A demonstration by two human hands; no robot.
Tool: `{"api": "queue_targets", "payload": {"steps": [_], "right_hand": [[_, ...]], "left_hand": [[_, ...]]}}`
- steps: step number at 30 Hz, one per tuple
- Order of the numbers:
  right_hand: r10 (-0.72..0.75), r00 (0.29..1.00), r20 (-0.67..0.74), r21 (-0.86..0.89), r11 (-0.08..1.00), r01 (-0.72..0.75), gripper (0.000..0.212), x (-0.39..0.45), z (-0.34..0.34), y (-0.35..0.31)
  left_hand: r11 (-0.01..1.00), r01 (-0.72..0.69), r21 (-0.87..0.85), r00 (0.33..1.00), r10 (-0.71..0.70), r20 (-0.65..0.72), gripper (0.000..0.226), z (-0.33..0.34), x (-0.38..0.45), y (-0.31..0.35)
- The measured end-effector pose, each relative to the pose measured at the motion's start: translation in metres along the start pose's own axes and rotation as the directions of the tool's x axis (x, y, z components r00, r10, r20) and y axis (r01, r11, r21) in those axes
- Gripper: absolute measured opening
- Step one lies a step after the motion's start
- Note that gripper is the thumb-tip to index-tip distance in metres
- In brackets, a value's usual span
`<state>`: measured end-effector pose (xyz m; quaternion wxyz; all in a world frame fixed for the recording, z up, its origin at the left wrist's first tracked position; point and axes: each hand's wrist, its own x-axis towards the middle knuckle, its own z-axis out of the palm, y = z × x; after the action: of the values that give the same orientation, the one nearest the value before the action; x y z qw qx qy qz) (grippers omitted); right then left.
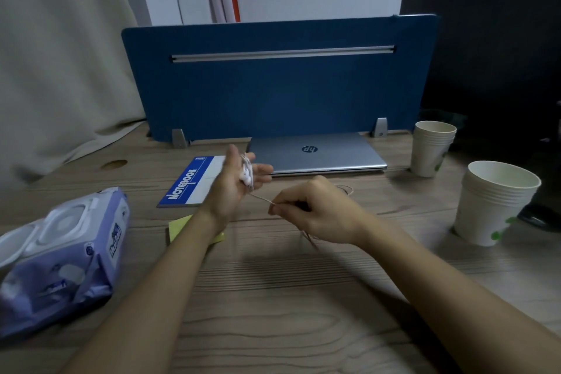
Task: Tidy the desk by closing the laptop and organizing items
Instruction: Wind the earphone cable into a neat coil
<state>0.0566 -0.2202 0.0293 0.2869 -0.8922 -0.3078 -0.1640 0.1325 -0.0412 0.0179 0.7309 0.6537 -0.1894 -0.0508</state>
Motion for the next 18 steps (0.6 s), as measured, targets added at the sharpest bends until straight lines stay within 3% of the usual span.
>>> {"api": "queue_targets", "payload": {"steps": [3,6,8,14,18], "right_hand": [[0.000,0.999,-0.053,0.077,0.997,0.004,0.018,-0.001,-0.005,0.000],[0.034,0.990,-0.140,0.153,0.988,-0.012,0.018,-0.002,-0.011,0.003],[0.063,0.978,-0.198,0.220,0.975,-0.018,0.016,-0.001,-0.015,0.006],[0.197,0.927,-0.320,0.427,0.903,-0.045,0.016,0.002,-0.018,0.014],[0.308,0.852,-0.423,0.472,0.878,-0.083,0.017,0.004,-0.018,0.026]], "left_hand": [[0.947,-0.005,0.320,0.994,-0.031,0.107,0.100,0.009,-0.008,-0.005],[0.900,-0.038,0.434,0.981,-0.048,0.186,0.100,0.012,-0.011,-0.004],[0.893,-0.087,0.441,0.966,-0.033,0.257,0.100,0.015,-0.014,-0.001],[0.878,-0.059,0.475,0.933,-0.121,0.338,0.108,0.018,-0.018,0.000],[0.951,-0.008,0.309,0.897,-0.131,0.423,0.112,0.021,-0.015,0.003]]}}
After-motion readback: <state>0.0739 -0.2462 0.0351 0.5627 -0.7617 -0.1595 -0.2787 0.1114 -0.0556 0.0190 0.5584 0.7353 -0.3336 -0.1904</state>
